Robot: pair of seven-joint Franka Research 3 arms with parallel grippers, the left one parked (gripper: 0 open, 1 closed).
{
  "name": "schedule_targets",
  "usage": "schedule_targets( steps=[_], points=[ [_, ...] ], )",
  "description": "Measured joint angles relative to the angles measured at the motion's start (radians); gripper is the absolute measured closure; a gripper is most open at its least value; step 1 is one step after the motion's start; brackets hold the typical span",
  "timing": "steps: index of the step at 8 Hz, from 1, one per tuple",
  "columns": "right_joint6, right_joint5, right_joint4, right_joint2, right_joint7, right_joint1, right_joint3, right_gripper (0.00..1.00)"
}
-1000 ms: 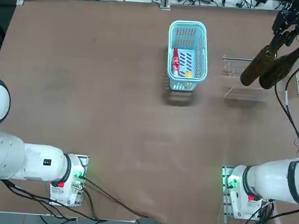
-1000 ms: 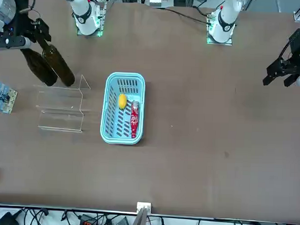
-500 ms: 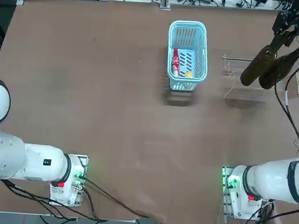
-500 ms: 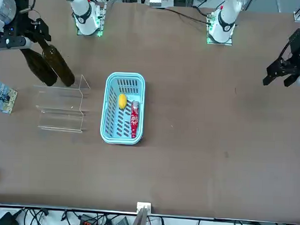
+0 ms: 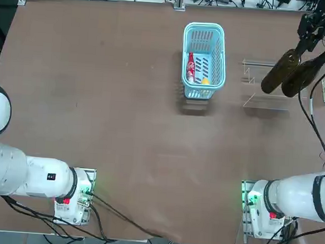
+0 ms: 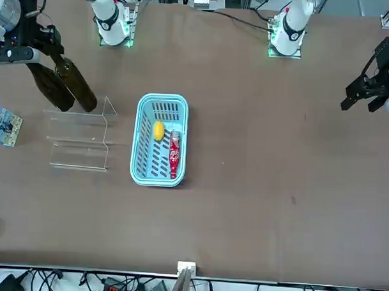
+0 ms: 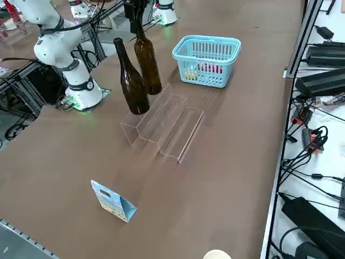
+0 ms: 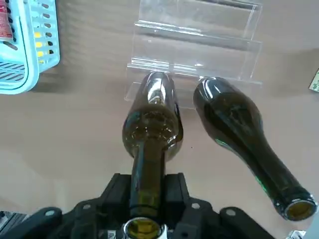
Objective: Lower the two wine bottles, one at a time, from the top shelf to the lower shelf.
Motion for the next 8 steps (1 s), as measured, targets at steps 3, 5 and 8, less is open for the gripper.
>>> schedule_targets(
  steps=[3, 5, 8],
  points=[
    [0.021, 0.0, 0.034, 0.015, -0.016, 0.0, 0.0, 0.61],
    [0.025, -0.005, 0.13, 0.07, -0.062, 0.0, 0.0, 0.61],
    [0.07, -0.013, 0.231, 0.183, -0.12, 0.0, -0.001, 0.61]
  ],
)
